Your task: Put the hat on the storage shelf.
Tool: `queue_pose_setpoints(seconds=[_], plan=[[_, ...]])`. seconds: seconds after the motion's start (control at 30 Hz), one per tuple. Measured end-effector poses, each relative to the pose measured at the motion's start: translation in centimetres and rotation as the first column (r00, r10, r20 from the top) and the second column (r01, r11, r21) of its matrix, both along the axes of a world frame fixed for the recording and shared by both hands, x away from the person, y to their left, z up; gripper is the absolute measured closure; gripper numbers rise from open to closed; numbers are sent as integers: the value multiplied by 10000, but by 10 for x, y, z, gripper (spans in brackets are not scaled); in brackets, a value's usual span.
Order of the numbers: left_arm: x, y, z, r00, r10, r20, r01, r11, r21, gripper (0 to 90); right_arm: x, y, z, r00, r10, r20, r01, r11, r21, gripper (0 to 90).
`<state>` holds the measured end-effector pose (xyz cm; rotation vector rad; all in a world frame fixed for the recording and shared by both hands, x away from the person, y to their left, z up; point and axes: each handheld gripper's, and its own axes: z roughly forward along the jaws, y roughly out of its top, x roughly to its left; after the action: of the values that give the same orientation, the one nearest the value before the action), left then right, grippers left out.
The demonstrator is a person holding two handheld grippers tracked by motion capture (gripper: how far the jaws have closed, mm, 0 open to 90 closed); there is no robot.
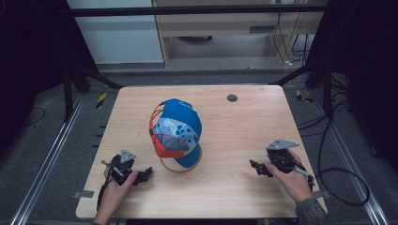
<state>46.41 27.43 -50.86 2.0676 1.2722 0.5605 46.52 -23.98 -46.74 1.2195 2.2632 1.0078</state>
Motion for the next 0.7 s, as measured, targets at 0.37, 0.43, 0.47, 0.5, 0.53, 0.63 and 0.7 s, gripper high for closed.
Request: queue_pose_setpoints(seconds=[0.37,0.43,0.47,0.5,0.53,0.63,0.7], plan=[[0,0,0,10000,7,8,-7,10000,-1,0,-1,4,-19,9985,-543,68,542,9985,97,126],[0,0,0,10000,7,10,-7,10000,3,0,0,5,-21,9981,-618,71,617,9980,127,124],[0,0,0,10000,-3,-1,3,10000,0,0,1,5,-23,9975,-707,18,707,9974,168,123],[0,0,0,10000,-2,0,2,10000,0,0,1,6,-24,9970,-774,-16,775,9968,219,121],[0,0,0,10000,-3,-2,3,10000,0,0,2,6,-26,9967,-807,-3,807,9966,166,119],[0,0,0,10000,-3,-2,3,10000,-3,0,2,9,-30,9960,-895,-46,896,9958,165,117],[0,0,0,10000,-2,-2,2,10000,-3,0,2,11,-32,9951,-982,-145,985,9949,200,113]])
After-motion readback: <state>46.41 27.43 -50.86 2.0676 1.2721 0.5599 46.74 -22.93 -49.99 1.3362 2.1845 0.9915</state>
